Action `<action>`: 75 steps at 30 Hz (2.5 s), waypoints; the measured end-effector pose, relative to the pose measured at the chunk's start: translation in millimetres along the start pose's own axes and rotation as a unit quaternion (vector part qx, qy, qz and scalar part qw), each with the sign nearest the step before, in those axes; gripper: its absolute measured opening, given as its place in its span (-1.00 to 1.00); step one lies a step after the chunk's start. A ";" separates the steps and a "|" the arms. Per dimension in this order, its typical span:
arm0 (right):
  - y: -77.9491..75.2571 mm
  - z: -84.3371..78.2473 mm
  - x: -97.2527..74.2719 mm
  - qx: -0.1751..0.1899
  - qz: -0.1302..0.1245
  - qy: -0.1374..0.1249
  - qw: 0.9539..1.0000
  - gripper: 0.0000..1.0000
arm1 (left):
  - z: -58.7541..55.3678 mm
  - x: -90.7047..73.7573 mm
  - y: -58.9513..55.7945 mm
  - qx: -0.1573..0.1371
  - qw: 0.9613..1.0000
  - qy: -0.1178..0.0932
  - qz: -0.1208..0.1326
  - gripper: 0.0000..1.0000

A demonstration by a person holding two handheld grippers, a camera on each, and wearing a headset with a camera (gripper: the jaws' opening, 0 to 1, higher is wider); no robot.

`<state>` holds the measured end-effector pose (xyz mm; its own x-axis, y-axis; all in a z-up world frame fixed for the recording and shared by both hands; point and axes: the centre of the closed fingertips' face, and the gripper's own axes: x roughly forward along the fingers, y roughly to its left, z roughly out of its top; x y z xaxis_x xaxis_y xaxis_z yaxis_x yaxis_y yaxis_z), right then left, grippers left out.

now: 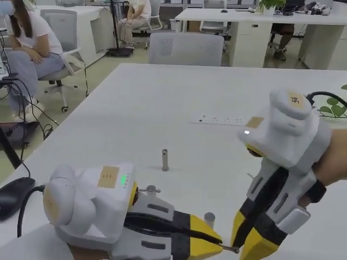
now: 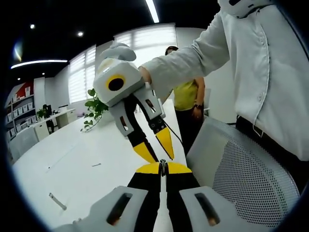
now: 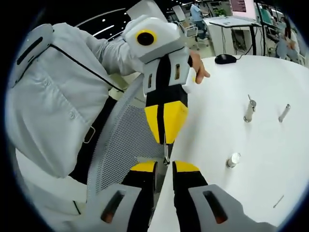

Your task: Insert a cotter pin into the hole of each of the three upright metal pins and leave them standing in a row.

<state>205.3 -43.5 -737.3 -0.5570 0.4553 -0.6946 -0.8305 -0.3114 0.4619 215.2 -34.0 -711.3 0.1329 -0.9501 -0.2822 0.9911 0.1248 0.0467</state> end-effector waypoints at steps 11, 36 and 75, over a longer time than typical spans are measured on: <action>9.9 1.1 -2.6 0.032 0.059 -0.031 0.997 -0.76 | 7.1 4.1 -7.9 0.015 1.000 -0.006 -0.022 -1.00; -8.2 0.2 -5.0 -0.052 -0.072 -0.003 0.996 -0.92 | -7.2 4.9 7.6 -0.028 1.000 0.008 0.011 -0.99; -18.5 -2.4 -2.0 -0.098 -0.152 0.046 0.982 -0.89 | -17.6 7.5 12.4 -0.077 0.997 0.008 0.029 -1.00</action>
<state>221.7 -40.6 -745.8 -0.2727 0.4784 -0.8347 -0.9365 -0.3308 0.1164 228.7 -34.5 -729.7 0.1892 -0.9353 -0.2990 0.9713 0.2231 -0.0830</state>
